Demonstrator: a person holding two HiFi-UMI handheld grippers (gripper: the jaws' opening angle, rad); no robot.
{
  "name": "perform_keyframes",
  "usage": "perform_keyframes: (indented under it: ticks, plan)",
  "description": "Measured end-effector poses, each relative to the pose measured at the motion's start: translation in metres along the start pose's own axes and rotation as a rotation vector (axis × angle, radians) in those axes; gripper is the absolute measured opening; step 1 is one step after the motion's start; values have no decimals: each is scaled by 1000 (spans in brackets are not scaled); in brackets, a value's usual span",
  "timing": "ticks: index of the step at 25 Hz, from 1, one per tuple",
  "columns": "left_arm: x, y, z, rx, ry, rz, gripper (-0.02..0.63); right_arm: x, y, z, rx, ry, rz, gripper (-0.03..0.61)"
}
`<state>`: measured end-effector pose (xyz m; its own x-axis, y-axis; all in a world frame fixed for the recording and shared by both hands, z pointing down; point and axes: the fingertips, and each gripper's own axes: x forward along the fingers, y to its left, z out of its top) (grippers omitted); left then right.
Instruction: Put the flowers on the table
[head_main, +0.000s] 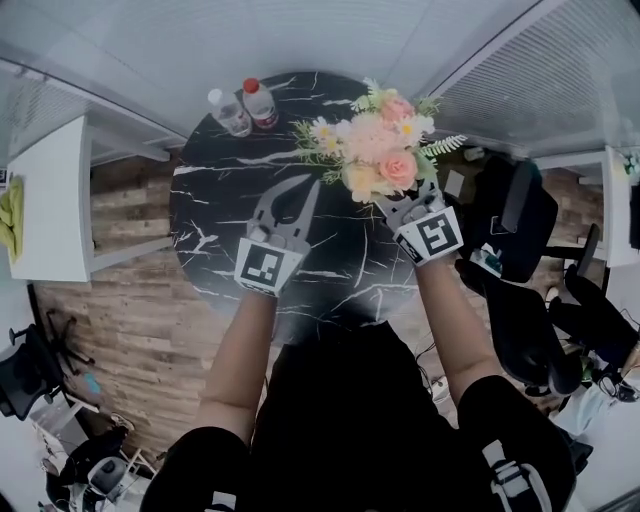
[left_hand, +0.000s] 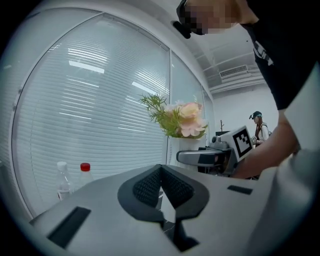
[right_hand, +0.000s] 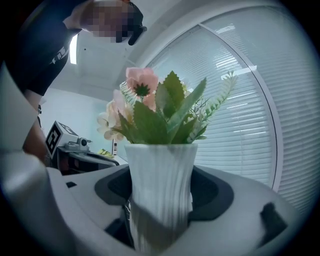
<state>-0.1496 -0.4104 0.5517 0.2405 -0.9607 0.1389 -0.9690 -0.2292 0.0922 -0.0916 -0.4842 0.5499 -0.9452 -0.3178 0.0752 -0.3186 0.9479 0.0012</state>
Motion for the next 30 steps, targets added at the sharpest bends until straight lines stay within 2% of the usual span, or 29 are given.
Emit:
perform_keyframes:
  ticks: [7, 16, 22, 30]
  plan:
    - [21, 11, -41, -24, -11, 22, 12, 10, -21, -40, 6, -24, -44, 336]
    - [41, 21, -76, -45, -23, 51, 12, 21, -28, -84, 15, -5, -30, 336]
    - [49, 22, -86, -48, -19, 60, 12, 26, -29, -99, 20, -3, -13, 336]
    - [48, 16, -88, -45, -7, 56, 11, 31, -24, -101, 10, 24, 17, 337]
